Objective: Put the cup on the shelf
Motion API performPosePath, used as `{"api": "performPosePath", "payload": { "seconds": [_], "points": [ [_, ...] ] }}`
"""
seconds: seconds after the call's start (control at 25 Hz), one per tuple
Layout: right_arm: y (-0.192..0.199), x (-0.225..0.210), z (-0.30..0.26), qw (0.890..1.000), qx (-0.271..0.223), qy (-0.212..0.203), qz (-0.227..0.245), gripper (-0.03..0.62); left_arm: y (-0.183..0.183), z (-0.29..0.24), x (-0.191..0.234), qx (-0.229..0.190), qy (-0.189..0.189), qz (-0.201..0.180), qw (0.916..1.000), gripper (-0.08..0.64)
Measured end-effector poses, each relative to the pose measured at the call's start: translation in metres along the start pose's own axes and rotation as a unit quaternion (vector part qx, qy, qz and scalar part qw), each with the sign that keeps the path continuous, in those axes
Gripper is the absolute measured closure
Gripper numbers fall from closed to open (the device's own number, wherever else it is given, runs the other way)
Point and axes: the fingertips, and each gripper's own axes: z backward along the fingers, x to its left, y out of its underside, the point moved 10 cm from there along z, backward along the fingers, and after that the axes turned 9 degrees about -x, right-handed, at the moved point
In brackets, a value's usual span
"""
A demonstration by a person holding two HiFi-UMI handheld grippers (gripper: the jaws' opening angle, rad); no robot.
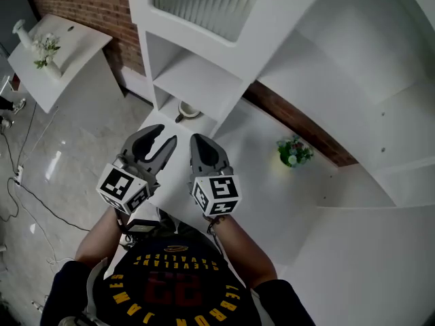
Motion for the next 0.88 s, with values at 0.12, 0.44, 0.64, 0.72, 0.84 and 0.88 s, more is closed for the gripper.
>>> {"api": "performPosePath", "payload": {
  "seconds": [0.12,0.44,0.64,0.72,0.84,0.88],
  "points": [
    [-0.008,0.009,0.007,1.000,0.003,-0.006,0.009,0.586,-0.008,0.009,-0.011,-0.009,-0.003,-0.003,0.9999,0.403],
    [-0.032,0.028,0.015,0.999,-0.026,-0.018,0.015,0.586,-0.032,0.020,-0.019,-0.022,0.000,-0.028,0.9994,0.403],
    [-0.040,0.035,0.027,0.999,-0.032,-0.023,0.015,0.586,-0.035,0.029,-0.029,-0.024,0.001,-0.034,0.9991,0.403],
    [-0.045,0.038,0.031,0.999,-0.027,-0.029,0.016,0.586,-0.037,0.034,-0.032,-0.021,-0.002,-0.036,0.9991,0.403],
    [-0.057,0.040,0.032,0.998,-0.022,-0.045,0.026,0.586,-0.045,0.035,-0.030,-0.025,-0.010,-0.041,0.9988,0.403],
    [-0.061,0.040,0.032,0.998,-0.024,-0.047,0.028,0.586,-0.048,0.034,-0.030,-0.028,-0.011,-0.041,0.9987,0.403]
  ]
}}
